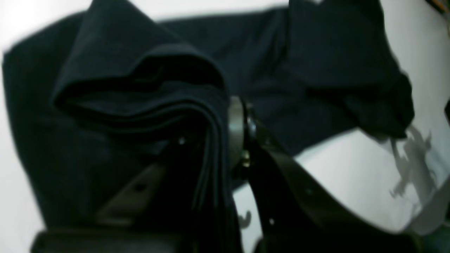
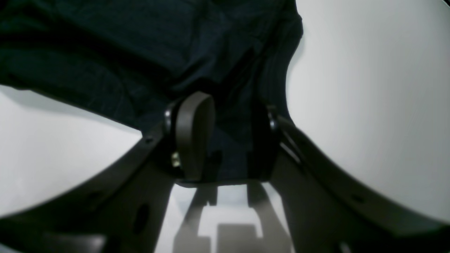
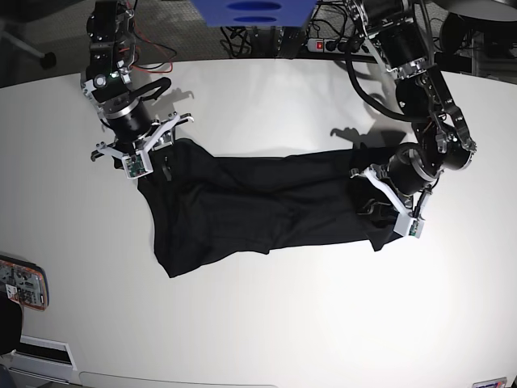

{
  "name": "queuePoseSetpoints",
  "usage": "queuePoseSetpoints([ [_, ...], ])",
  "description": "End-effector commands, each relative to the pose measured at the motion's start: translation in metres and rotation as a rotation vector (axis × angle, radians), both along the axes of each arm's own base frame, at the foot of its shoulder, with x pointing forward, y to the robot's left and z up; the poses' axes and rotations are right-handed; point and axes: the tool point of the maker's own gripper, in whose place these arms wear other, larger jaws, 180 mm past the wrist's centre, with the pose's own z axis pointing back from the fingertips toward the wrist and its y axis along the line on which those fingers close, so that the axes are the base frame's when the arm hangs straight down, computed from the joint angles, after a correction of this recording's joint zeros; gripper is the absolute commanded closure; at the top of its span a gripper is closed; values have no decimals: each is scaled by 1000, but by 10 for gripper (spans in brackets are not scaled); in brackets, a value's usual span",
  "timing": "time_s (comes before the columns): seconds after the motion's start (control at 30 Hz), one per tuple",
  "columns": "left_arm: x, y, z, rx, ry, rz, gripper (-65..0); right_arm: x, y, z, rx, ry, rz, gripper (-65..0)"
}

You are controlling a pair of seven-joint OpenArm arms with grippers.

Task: Fold the T-shirt properly
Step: 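Push the left gripper's held end inward along the strip toward the right gripper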

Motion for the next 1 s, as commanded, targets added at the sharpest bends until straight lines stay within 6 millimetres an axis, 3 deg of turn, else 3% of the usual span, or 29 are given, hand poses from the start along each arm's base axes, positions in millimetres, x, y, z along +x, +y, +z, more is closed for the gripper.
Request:
queuePoseSetpoints([
  [0.0, 9, -6, 13, 2, -49, -20, 0, 6, 0, 14, 10, -53, 2, -213],
  [0.3, 11, -35, 14, 6, -57, -112, 0, 6, 0, 14, 10, -53, 2, -213],
  [0.6, 11, -34, 13, 17, -65, -108, 0, 5, 0, 14, 10, -51, 2, -213],
  [0.67, 11, -35, 13, 13, -66, -108, -105, 5, 0, 14, 10, -51, 2, -213],
  [0.9, 5, -67, 11, 41, -66, -248, -635, 5, 0, 14, 10, -51, 2, -213],
  [0.97, 5, -75, 12, 37, -70, -268, -650, 5, 0, 14, 10, -51, 2, -213],
])
